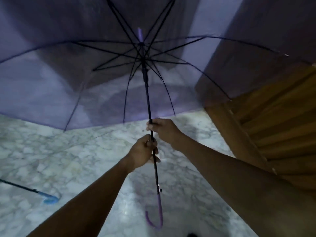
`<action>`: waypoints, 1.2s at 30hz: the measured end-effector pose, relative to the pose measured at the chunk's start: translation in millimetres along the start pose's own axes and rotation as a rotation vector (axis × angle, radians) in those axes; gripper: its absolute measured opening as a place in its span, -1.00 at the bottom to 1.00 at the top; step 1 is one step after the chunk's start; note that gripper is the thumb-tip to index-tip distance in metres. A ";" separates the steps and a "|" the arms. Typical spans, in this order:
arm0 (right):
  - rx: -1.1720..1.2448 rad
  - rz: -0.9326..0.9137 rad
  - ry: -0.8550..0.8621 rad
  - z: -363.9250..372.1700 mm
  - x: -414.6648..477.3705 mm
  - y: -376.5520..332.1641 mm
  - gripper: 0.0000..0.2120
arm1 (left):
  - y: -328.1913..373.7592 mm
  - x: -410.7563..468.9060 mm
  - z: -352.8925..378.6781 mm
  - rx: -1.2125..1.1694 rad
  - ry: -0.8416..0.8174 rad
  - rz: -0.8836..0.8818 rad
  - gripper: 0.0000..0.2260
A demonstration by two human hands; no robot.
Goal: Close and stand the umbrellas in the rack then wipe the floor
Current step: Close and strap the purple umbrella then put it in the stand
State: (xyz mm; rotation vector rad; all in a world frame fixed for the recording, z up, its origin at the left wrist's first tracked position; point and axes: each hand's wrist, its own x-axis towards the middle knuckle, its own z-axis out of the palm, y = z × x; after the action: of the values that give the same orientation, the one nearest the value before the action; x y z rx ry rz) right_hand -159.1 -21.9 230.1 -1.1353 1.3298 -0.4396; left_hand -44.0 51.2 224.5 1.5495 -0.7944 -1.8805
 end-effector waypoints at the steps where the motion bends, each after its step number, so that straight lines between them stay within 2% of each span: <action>1: -0.010 -0.005 0.007 -9.7 -18.4 -11.6 -0.91 | 15.9 -21.5 10.7 0.001 -0.032 -0.011 -0.87; 4: -0.029 0.006 -0.006 -28.8 -77.9 -57.3 -0.91 | 69.3 -83.8 28.4 0.059 -0.115 -0.091 -0.96; 7: 0.020 0.080 0.007 -49.0 -145.2 -115.2 -0.93 | 131.2 -149.2 46.4 0.125 -0.235 -0.170 -0.94; 10: 0.046 0.116 0.035 -59.6 -205.8 -172.7 -0.91 | 191.6 -215.3 60.1 0.249 -0.260 -0.190 -0.92; 16: 0.019 0.026 0.171 -62.2 -322.3 -285.5 -0.78 | 283.8 -338.8 76.1 0.414 -0.246 0.002 -0.88; 21: 0.074 -0.130 0.452 -49.5 -418.2 -351.7 -0.71 | 335.6 -416.3 82.0 0.561 -0.369 0.224 -0.89; 25: 0.017 -0.221 0.639 -32.1 -503.0 -404.4 -0.68 | 369.7 -478.9 92.5 0.656 -0.401 0.427 -0.86; 28: -0.003 -0.274 0.829 -23.5 -567.9 -429.4 -0.66 | 391.9 -524.5 114.2 0.678 -0.453 0.510 -0.76; 33: 0.125 -0.308 1.127 -14.4 -675.9 -445.9 -0.77 | 409.0 -610.0 176.2 0.701 -0.489 0.663 -0.71; 36: 0.144 -0.329 1.248 -17.3 -741.0 -452.3 -0.74 | 407.5 -666.0 209.0 0.701 -0.481 0.814 -0.70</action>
State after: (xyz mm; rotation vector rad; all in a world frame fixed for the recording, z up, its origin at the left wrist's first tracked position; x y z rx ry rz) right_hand -214.6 371.8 1002.0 -0.9398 2.0912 -1.6360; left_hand -116.2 296.8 991.1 0.8243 -2.0893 -1.3864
